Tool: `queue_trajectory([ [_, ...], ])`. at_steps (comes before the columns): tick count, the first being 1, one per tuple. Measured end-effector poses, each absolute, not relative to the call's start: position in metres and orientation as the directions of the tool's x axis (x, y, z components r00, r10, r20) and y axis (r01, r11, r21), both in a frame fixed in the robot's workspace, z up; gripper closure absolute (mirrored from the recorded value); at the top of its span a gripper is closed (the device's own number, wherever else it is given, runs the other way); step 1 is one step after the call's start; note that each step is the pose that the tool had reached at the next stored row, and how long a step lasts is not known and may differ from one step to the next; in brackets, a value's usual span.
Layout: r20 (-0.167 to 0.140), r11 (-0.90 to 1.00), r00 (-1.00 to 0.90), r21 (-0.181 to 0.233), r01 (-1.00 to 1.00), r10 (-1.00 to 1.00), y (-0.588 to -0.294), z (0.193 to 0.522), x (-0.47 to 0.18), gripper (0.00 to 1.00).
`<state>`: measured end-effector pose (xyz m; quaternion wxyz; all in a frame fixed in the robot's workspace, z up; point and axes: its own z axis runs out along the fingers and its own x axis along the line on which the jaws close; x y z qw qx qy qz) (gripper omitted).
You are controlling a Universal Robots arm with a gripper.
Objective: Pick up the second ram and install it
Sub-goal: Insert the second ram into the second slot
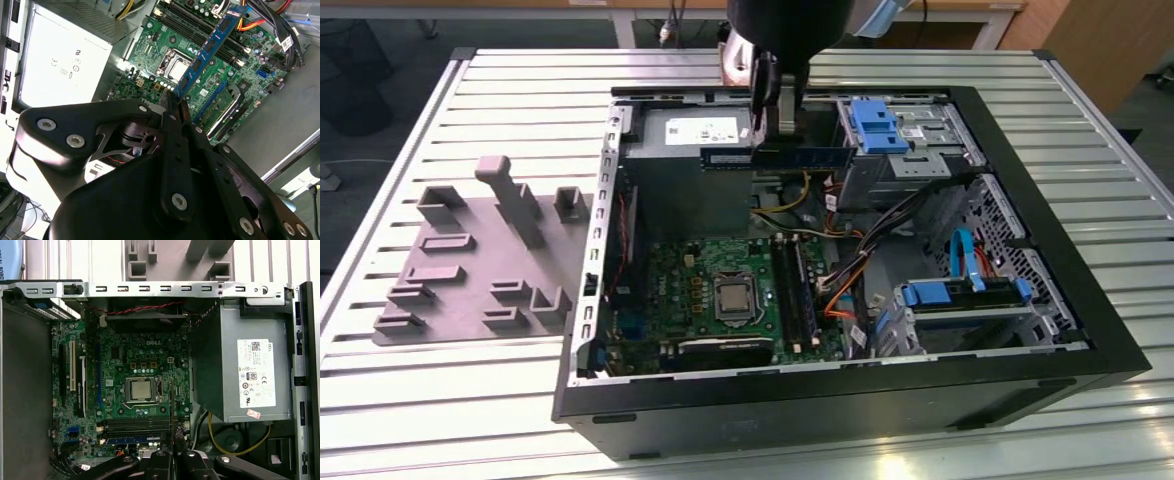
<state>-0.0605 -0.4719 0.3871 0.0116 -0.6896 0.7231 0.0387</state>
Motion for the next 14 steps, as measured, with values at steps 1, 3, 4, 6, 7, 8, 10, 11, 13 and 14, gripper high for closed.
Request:
queue_trajectory([
  [1, -0.07, 0.046, -0.049, 0.04, -0.998, -0.996, -0.4719, 0.3871, -0.0605, 0.86],
  [3, -0.07, 0.049, -0.052, 0.04, -0.998, -0.996, -0.4719, 0.387, -0.0605, 0.86],
  [4, -0.07, 0.054, -0.056, 0.04, -0.998, -0.996, -0.4719, 0.387, -0.0605, 0.86],
  [6, -0.069, 0.071, -0.073, 0.04, -0.997, -0.995, -0.4719, 0.3868, -0.0605, 0.86],
  [7, -0.068, 0.085, -0.087, 0.04, -0.996, -0.994, -0.4719, 0.3867, -0.0605, 0.86],
  [8, -0.067, 0.1, -0.102, 0.04, -0.994, -0.992, -0.4719, 0.3866, -0.0605, 0.86],
  [10, -0.066, 0.131, -0.133, 0.04, -0.991, -0.989, -0.4719, 0.3864, -0.0605, 0.86],
  [11, -0.065, 0.146, -0.149, 0.04, -0.988, -0.987, -0.4719, 0.3863, -0.0605, 0.86],
  [13, -0.064, 0.178, -0.181, 0.039, -0.983, -0.981, -0.4719, 0.386, -0.0605, 0.86],
  [14, -0.063, 0.195, -0.197, 0.039, -0.98, -0.978, -0.4719, 0.3858, -0.0605, 0.86],
])
